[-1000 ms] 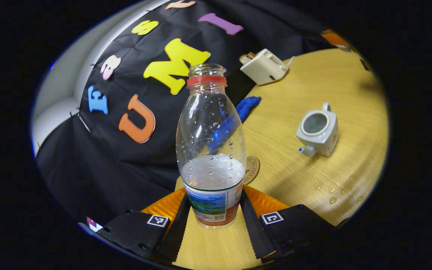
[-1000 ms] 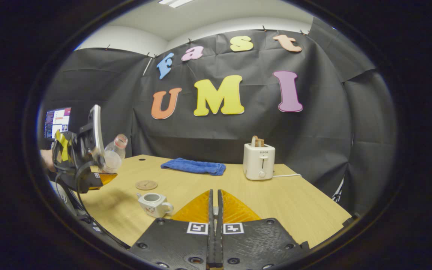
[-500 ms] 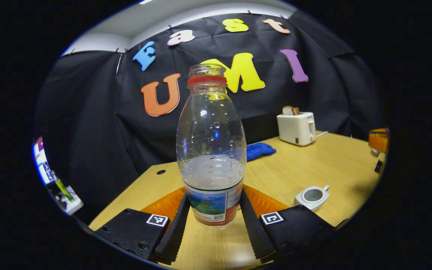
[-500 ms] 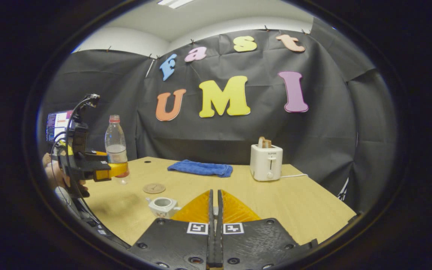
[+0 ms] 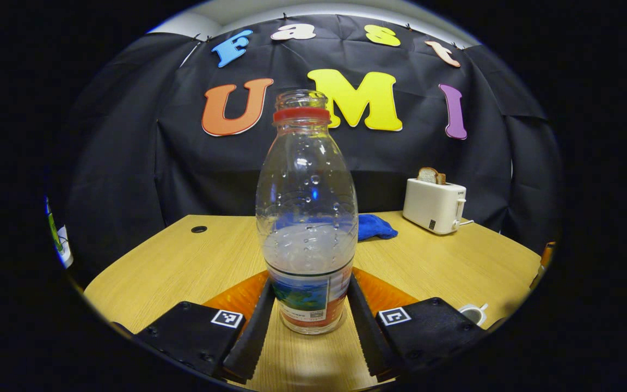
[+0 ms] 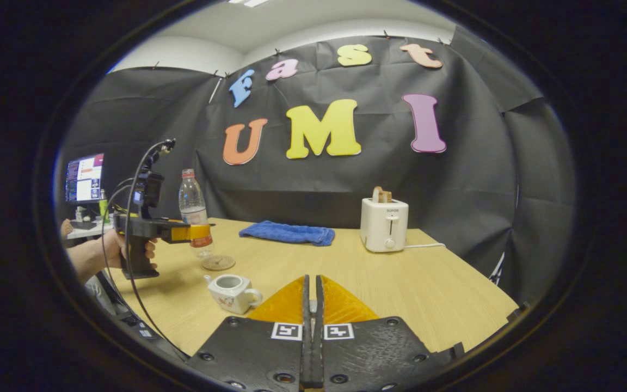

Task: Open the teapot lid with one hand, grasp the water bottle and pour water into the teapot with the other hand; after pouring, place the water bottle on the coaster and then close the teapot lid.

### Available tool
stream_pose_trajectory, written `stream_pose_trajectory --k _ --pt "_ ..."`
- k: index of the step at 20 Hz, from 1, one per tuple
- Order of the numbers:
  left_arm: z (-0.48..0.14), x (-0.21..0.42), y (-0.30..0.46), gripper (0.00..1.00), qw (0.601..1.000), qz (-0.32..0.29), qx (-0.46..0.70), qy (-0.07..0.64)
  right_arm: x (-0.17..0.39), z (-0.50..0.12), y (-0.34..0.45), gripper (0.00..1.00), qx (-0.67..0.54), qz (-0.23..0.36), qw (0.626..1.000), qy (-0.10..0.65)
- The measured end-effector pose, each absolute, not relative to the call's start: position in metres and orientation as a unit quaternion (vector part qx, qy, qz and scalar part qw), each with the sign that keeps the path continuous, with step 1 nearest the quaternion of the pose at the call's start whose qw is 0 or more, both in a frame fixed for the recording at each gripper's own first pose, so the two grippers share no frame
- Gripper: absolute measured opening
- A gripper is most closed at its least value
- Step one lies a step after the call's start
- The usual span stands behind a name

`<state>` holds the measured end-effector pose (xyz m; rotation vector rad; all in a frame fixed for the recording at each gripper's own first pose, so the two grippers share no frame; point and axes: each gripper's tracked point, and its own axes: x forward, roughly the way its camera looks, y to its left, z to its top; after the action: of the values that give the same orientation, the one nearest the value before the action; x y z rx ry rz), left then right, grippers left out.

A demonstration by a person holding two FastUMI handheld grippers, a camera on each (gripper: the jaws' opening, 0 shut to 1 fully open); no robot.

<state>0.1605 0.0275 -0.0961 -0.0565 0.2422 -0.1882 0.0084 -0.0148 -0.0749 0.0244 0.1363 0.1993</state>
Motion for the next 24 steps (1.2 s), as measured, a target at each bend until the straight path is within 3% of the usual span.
stream_pose_trajectory --k 16,21,24 --pt "-0.123 0.184 0.016 0.80 0.981 -0.119 -0.020 0.153 0.021 -0.091 -0.013 0.00 0.008 0.099 0.991 0.088" --pt "-0.122 0.178 0.016 0.98 0.980 -0.121 -0.022 0.157 0.018 -0.089 -0.011 0.00 0.007 0.099 0.991 0.086" --pt "-0.124 0.167 0.018 0.99 0.978 -0.122 -0.032 0.169 0.017 -0.086 -0.006 0.00 0.006 0.102 0.991 0.084"
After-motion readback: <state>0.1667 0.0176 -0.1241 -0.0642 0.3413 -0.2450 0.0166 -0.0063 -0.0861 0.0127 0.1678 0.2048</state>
